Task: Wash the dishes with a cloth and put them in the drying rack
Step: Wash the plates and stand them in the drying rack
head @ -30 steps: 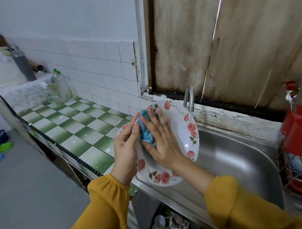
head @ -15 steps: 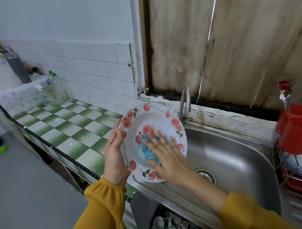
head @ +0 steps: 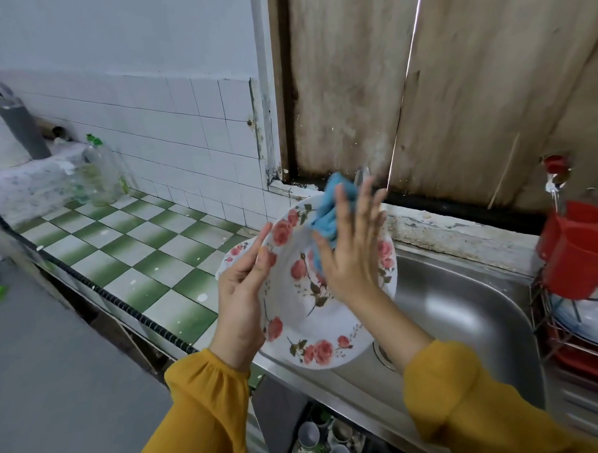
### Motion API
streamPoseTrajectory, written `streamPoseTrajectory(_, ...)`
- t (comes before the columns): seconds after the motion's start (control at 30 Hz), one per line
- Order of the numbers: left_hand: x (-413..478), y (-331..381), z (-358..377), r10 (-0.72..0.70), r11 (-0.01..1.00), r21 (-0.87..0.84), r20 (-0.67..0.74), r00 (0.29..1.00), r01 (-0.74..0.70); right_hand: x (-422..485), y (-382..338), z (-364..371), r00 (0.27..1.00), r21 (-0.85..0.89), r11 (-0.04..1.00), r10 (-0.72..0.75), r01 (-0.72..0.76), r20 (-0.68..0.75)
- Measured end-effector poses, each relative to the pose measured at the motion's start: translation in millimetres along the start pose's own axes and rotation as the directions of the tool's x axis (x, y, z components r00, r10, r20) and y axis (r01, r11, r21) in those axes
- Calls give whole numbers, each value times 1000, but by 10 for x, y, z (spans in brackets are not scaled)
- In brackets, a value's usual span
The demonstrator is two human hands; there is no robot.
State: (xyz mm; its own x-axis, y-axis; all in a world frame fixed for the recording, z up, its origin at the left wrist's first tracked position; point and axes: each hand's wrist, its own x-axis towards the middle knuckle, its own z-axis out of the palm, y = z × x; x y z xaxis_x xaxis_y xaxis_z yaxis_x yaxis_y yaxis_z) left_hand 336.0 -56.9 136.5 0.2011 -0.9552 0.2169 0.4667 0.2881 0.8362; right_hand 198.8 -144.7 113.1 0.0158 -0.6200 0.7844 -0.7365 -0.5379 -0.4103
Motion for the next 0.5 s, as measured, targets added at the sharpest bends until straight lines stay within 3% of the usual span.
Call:
streamPoseTrajectory(0.07,-26,41,87,23,999,43,51,998,-25,173,-49,-97,956,145,960,260,-241,-133)
streamPoseTrajectory(0.1,-37,47,149,31,997,68,67,997,-35,196,-138,-102,948,218,941,290,-258,-131)
streamPoseTrajectory(0.2,-25,13,214,60,996,65,59,996,-64,-121,-497,-29,995,374,923,70,-92,73)
streamPoseTrajectory(0.27,12,53,145,39,999,-28,3,999,-39,-496,-526,4,950,400,913,-191,79,248)
streamPoseTrajectory(0.33,40,107,49,44,997,-54,-34,998,-46,-645,-219,13,867,231,939,-329,256,375)
streamPoseTrajectory(0.37,42,131,14,58,998,-37,-40,998,-59,-616,-5,18,861,87,950,-309,300,404)
streamPoseTrajectory(0.43,28,163,1,75,997,5,-44,996,-75,-473,373,6,924,-178,948,-197,265,328)
streamPoseTrajectory(0.5,14,132,29,70,998,10,-10,998,-70,-263,533,-37,976,-257,956,-93,142,195)
